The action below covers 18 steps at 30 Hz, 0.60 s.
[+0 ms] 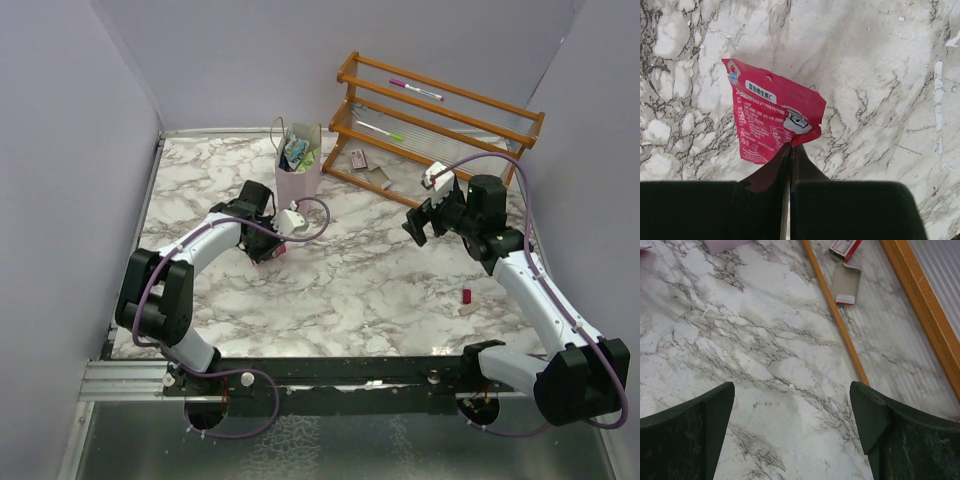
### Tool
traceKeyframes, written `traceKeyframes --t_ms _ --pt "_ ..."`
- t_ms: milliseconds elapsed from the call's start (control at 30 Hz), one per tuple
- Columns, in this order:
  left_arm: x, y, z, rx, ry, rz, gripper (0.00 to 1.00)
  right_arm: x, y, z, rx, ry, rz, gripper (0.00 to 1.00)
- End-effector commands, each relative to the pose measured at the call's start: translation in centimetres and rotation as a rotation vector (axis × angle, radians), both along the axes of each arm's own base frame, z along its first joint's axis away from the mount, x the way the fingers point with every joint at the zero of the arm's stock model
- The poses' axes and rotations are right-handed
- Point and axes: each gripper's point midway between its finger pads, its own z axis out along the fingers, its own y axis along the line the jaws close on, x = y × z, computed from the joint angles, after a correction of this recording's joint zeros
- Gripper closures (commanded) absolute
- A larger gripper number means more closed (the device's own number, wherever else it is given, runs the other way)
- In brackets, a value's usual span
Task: Place the snacks into the paper bag
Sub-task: Pick up the snack from the center of the board, then place the snack in the paper bag.
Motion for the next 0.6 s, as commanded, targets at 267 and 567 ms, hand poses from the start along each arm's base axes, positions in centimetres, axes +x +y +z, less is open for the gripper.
traceKeyframes --t_ms 267,567 --pt "1.2 -1.0 6.5 -0.064 -0.123 0.008 1.00 0.0 0.1 -0.4 -0.001 0.005 0.015 0.01" --pt "3.0 -3.0 15.0 -0.222 -0.278 0.052 1.00 0.0 0.1 -0.4 0.001 0.006 0.015 0.01"
